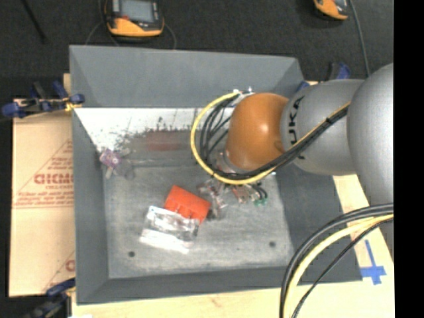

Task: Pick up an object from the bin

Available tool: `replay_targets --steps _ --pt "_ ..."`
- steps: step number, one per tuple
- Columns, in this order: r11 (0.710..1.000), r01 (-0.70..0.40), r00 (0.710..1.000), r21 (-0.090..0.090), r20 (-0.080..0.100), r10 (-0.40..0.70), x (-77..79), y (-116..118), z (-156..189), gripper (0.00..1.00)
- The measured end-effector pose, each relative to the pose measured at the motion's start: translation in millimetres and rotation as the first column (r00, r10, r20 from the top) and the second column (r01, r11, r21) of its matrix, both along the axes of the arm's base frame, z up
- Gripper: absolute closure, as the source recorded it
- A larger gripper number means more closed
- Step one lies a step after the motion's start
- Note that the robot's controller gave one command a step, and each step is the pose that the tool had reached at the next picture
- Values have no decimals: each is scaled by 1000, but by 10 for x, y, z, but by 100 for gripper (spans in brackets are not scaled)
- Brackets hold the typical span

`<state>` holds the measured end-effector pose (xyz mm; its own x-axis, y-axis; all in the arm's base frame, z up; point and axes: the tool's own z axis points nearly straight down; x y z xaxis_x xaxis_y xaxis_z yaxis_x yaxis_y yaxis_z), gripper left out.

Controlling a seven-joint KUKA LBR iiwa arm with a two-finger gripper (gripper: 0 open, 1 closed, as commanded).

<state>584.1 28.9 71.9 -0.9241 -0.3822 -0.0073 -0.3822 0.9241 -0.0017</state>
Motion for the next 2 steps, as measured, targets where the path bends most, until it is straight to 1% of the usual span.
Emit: replay_targets --steps 1,2 --pt "1000 -19 1000 -2 -4 19 -262 -36 301 100" --pt "958 -285 958 -4 1 285 138 -106 707 100"
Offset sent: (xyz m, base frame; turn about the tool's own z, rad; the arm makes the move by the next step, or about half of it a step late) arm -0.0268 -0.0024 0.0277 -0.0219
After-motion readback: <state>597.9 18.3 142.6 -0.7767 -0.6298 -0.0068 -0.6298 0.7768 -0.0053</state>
